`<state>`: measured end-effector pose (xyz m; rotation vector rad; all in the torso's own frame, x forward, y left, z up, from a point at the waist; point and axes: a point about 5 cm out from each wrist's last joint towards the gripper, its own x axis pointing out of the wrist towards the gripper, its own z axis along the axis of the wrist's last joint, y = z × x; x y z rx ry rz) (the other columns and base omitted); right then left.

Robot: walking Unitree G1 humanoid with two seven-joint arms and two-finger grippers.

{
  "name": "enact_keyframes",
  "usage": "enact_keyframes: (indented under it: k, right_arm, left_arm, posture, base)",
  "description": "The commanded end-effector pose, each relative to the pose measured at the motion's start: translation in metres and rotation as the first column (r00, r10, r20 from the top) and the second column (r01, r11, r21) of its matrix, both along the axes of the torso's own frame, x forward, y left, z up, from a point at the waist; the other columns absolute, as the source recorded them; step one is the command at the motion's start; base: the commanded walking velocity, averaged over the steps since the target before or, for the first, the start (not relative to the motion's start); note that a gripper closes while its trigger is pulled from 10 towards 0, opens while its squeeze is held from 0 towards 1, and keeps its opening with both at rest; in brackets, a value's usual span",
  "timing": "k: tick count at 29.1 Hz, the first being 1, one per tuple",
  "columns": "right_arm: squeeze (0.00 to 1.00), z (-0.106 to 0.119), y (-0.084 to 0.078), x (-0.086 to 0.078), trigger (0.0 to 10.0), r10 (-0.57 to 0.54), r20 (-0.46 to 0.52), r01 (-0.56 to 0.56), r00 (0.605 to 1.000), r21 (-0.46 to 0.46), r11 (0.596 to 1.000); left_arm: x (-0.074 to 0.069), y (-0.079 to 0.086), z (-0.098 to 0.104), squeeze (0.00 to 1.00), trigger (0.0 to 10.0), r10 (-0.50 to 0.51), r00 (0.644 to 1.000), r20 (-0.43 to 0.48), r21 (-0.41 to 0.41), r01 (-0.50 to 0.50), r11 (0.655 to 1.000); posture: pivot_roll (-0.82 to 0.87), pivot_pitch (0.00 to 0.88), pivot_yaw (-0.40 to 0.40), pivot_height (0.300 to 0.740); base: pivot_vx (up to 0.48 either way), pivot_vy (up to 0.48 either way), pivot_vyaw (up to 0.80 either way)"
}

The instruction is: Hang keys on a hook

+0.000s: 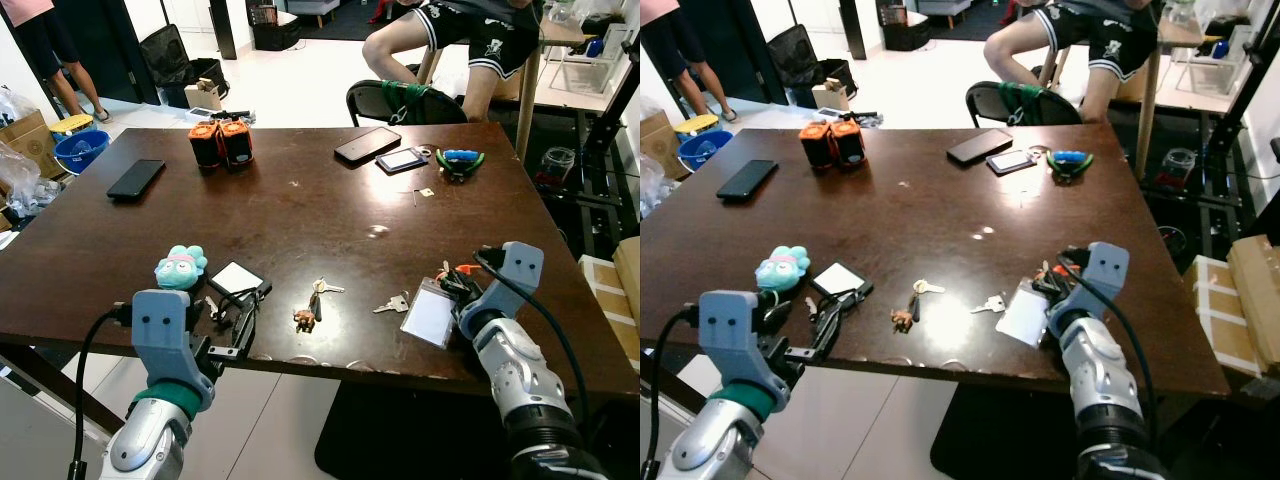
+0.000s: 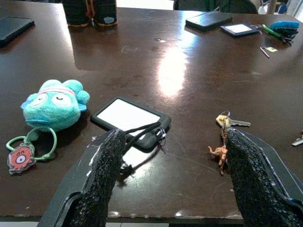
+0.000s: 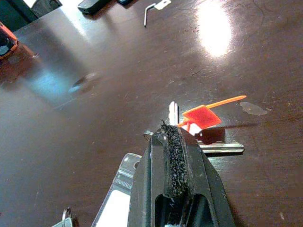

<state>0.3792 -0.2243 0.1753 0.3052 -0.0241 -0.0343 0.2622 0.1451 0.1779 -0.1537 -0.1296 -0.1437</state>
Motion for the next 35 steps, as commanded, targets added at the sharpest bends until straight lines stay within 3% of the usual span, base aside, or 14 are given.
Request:
enact_keyframes:
  k: [1,7,8,10,11,12,13,19,28,29,35]
  right_arm:
    - [0.00,-0.006,0.002,0.000,0.0,0.004,-0.019,-0.003,1.000,0.024,1.000]
    - [0.00,0.005,0.004,0.003,0.0,-0.001,0.035,-0.001,0.999,0.051,0.999]
    - [0.00,0.018,0.005,0.003,0.0,0.009,0.106,-0.017,0.994,0.072,0.997]
    - [0.00,0.024,0.004,0.003,0.0,0.007,0.135,-0.018,0.991,0.079,0.997]
    - [0.00,0.027,0.001,0.002,10.0,-0.013,0.153,0.000,0.988,0.086,0.996]
    - [0.00,0.027,0.001,0.002,10.0,-0.013,0.153,0.000,0.988,0.086,0.996]
    - [1.00,0.028,-0.004,0.002,10.0,-0.039,0.155,0.025,0.987,0.093,0.995]
    - [1.00,0.028,-0.014,0.002,10.0,-0.076,0.145,0.062,0.987,0.100,0.993]
    - [1.00,0.029,-0.007,0.010,10.0,-0.059,0.110,0.051,0.992,0.070,0.996]
    - [0.00,0.028,-0.006,0.010,10.0,-0.067,0.103,0.060,0.992,0.064,0.996]
    - [0.00,0.024,-0.005,0.009,10.0,-0.076,0.098,0.070,0.992,0.062,0.996]
  left_arm:
    - [-0.002,0.003,-0.001,0.00,10.0,0.004,1.000,-0.007,0.008,-0.003,1.000]
    - [-0.001,0.004,-0.001,0.00,10.0,0.013,1.000,-0.006,0.009,-0.012,1.000]
    - [-0.001,0.005,-0.001,0.00,10.0,0.018,1.000,-0.005,0.009,-0.018,1.000]
    - [-0.001,0.006,0.000,0.00,10.0,0.020,1.000,-0.004,0.007,-0.020,1.000]
    - [-0.002,0.006,0.000,0.00,10.0,0.021,1.000,-0.005,0.006,-0.021,1.000]
    - [-0.002,0.006,0.000,0.00,10.0,0.021,1.000,-0.005,0.006,-0.021,1.000]
    - [-0.002,0.006,-0.001,0.00,10.0,0.020,1.000,-0.006,0.005,-0.020,1.000]
    - [-0.001,0.005,0.000,0.00,10.0,0.016,1.000,-0.004,0.002,-0.016,1.000]
    - [0.000,0.005,0.000,0.00,10.0,0.015,1.000,-0.006,0.004,-0.015,1.000]
    - [-0.001,0.005,-0.001,0.00,10.0,0.021,1.000,-0.013,0.008,-0.020,1.000]
    - [0.000,0.006,-0.002,0.00,10.0,0.029,0.999,-0.019,0.013,-0.029,0.999]
  posture:
    - [-0.08,0.151,0.213,0.740]
    - [-0.08,0.155,0.215,0.740]
    - [-0.08,0.155,0.215,0.740]
    - [-0.08,0.155,0.215,0.740]
    - [-0.08,0.156,0.219,0.740]
    - [-0.08,0.156,0.219,0.740]
    - [-0.08,0.156,0.219,0.740]
    - [-0.08,0.151,0.221,0.740]
    - [-0.08,0.149,0.222,0.740]
    - [-0.08,0.140,0.218,0.740]
    - [-0.08,0.140,0.218,0.740]
  base:
    - [0.000,0.000,0.00]
    - [0.000,0.000,0.00]
    - [0.000,0.000,0.00]
    - [0.000,0.000,0.00]
    - [0.000,0.000,0.00]
    - [0.000,0.000,0.00]
    - [0.000,0.000,0.00]
    - [0.000,0.000,0.00]
    - [0.000,0.000,0.00]
    - [0.000,0.000,0.00]
    - [0.000,0.000,0.00]
